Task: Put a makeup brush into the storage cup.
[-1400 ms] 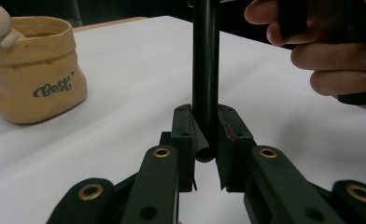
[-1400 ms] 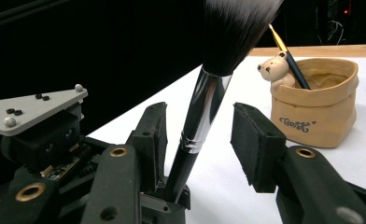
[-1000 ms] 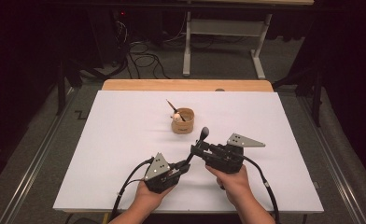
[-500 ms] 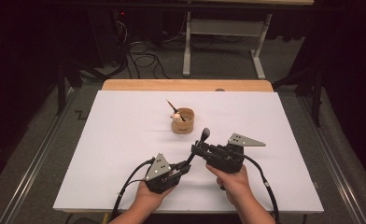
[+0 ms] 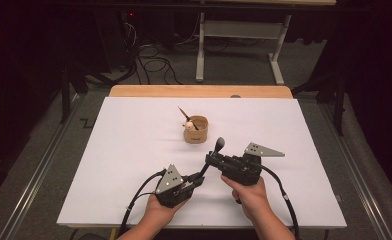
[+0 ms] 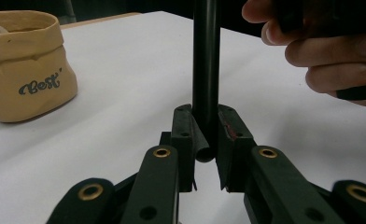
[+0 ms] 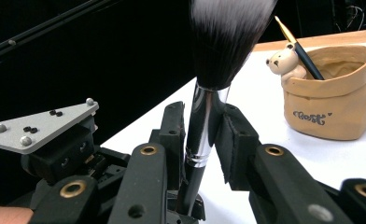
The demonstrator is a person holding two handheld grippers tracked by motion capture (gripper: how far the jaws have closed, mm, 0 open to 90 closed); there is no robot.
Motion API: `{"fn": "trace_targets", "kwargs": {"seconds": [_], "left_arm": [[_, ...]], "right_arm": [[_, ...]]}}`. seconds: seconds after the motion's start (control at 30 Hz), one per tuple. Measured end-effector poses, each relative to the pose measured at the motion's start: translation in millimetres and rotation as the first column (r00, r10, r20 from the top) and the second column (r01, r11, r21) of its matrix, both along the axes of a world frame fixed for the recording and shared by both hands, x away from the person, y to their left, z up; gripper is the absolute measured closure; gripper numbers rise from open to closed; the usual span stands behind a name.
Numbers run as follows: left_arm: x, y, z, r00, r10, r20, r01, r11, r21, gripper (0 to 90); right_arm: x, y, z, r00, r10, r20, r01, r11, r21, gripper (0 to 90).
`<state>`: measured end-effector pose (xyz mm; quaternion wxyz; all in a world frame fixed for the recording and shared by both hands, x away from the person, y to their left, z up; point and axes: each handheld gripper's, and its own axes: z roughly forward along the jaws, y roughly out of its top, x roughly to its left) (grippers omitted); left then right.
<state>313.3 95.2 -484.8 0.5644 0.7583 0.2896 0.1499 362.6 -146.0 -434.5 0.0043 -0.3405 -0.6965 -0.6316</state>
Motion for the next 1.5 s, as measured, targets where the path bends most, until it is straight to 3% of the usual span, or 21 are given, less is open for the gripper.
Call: {"fn": "trace_targets", "kwargs": {"seconds": [0.93,1.07,1.37,1.5], "left_arm": [[-0.1,-1.1,-0.5,1.0,-0.006,-0.007,0.006,0.9999,0.012,77.9],[-0.1,-1.3,-0.1,1.0,-0.008,-0.006,0.008,0.9999,0.013,73.2],[3.0,4.2,3.4,1.0,0.008,-0.004,-0.008,0.9991,0.042,49.0],[5.1,9.1,5.2,0.9998,0.02,-0.008,-0.02,0.9994,0.03,43.5]], "right_arm": [[-0.8,1.0,1.3,0.9999,0.015,-0.004,-0.015,0.9999,0.003,78.0],[-0.9,0.7,1.9,0.9999,0.013,0.001,-0.013,0.9999,0.003,78.1],[-0.4,-3.8,4.7,0.9994,-0.022,0.027,0.023,0.9997,-0.011,78.1],[1.0,-6.7,5.2,0.9981,-0.043,0.044,0.044,0.9987,-0.026,78.1]]}}
